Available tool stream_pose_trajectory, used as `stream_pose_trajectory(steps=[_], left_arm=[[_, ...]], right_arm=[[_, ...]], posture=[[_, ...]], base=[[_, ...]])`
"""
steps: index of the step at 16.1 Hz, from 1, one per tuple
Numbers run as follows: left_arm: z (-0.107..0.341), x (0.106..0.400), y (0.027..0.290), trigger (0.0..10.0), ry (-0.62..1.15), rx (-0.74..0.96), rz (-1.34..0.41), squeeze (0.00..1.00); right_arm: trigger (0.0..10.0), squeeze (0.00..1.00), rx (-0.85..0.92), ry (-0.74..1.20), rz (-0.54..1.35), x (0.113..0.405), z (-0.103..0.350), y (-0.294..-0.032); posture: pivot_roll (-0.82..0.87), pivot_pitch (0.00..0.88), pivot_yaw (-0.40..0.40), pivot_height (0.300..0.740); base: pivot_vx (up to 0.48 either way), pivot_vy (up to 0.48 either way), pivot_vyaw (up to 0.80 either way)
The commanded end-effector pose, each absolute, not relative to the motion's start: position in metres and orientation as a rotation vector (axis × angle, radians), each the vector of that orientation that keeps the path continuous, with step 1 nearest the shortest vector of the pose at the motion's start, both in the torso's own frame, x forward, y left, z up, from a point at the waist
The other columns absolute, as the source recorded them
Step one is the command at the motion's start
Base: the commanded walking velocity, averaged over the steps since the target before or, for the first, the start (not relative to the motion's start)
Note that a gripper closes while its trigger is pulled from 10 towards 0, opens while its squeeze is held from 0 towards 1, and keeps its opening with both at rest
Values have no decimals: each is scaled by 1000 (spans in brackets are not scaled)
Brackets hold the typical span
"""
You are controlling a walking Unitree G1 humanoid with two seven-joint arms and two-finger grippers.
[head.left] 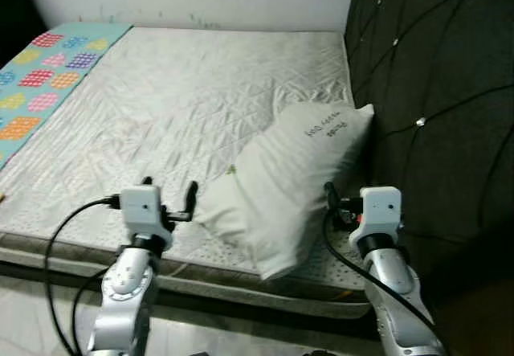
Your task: Clean up the room
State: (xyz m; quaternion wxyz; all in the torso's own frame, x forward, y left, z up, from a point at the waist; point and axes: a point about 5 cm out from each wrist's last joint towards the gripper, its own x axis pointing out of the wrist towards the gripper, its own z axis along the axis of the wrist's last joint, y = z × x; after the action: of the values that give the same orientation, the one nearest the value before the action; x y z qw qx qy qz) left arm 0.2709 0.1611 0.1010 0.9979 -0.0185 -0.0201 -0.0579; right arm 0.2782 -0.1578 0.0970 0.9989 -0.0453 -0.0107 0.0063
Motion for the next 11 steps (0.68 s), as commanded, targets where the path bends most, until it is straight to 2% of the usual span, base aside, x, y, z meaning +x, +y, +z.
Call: stream_pose_trajectory(steps=[1,4,7,11], left_arm=[[103,270,167,10000,-36,-35,-109,0],[103,269,162,10000,-25,-38,-131,0],[100,270,156,10000,-3,-68,-144,0],[104,268,151,10000,-35,-94,-199,0]], right_arm=[[10000,0,-75,-26,20,278,99,-156],[10000,0,-83,-24,13,280,99,-159],[10000,0,-57,-27,58,282,99,-152],[10000,0,-64,-26,53,283,99,-152]], posture=[[-29,126,58,731],[-29,125,58,731],[-27,117,63,731],[-27,113,60,731]], base=[[0,480,0],[0,480,0],[0,465,0],[0,0,0]])
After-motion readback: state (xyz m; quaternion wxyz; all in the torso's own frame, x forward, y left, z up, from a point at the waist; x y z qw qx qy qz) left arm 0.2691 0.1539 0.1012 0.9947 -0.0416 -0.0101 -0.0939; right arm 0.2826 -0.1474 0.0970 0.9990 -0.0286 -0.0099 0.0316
